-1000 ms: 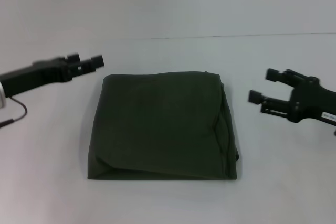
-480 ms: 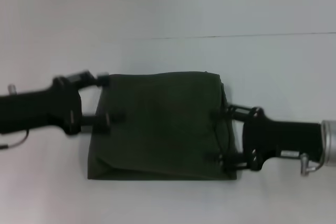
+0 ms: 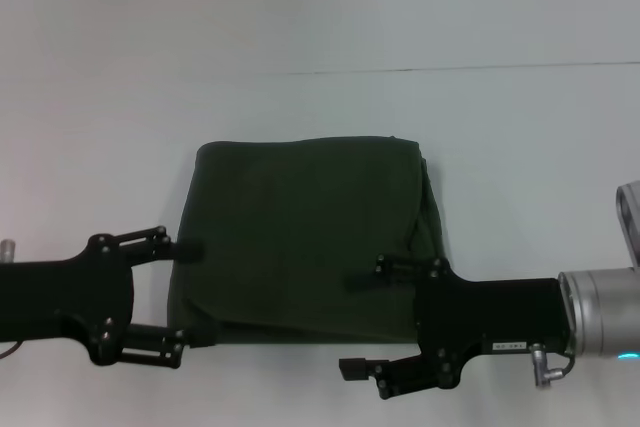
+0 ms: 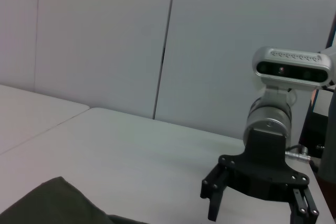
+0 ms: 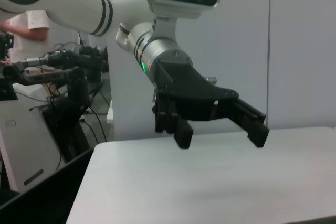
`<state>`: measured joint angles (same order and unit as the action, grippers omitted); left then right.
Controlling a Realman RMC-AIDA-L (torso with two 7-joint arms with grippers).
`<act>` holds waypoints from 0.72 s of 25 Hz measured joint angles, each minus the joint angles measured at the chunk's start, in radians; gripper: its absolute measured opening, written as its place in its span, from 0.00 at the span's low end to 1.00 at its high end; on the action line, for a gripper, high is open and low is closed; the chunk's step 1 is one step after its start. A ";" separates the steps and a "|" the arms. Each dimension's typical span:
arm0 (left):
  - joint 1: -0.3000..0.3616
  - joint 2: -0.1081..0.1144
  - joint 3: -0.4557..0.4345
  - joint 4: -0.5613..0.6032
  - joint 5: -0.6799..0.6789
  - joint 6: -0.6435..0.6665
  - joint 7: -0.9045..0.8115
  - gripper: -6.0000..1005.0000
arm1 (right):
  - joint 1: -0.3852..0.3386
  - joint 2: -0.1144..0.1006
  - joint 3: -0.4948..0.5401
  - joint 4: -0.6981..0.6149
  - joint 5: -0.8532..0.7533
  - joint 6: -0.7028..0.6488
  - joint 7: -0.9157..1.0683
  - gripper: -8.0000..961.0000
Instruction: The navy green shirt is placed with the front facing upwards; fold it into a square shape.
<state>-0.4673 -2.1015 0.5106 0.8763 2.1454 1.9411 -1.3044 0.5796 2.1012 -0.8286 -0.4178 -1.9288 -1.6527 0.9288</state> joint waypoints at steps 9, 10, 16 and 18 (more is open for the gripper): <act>0.018 -0.002 -0.020 0.009 0.041 0.012 0.030 0.94 | 0.014 0.003 -0.007 0.044 0.016 0.023 -0.021 0.96; 0.018 -0.002 -0.020 0.009 0.042 0.012 0.032 0.94 | 0.015 0.004 -0.008 0.046 0.016 0.025 -0.021 0.96; 0.021 -0.003 -0.021 0.009 0.047 0.015 0.037 0.94 | 0.025 0.005 -0.009 0.066 0.016 0.032 -0.021 0.96; 0.021 -0.003 -0.021 0.008 0.048 0.015 0.042 0.94 | 0.027 0.005 -0.010 0.068 0.016 0.034 -0.021 0.96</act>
<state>-0.4463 -2.1045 0.4893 0.8842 2.1935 1.9562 -1.2620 0.6061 2.1063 -0.8385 -0.3494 -1.9123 -1.6184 0.9076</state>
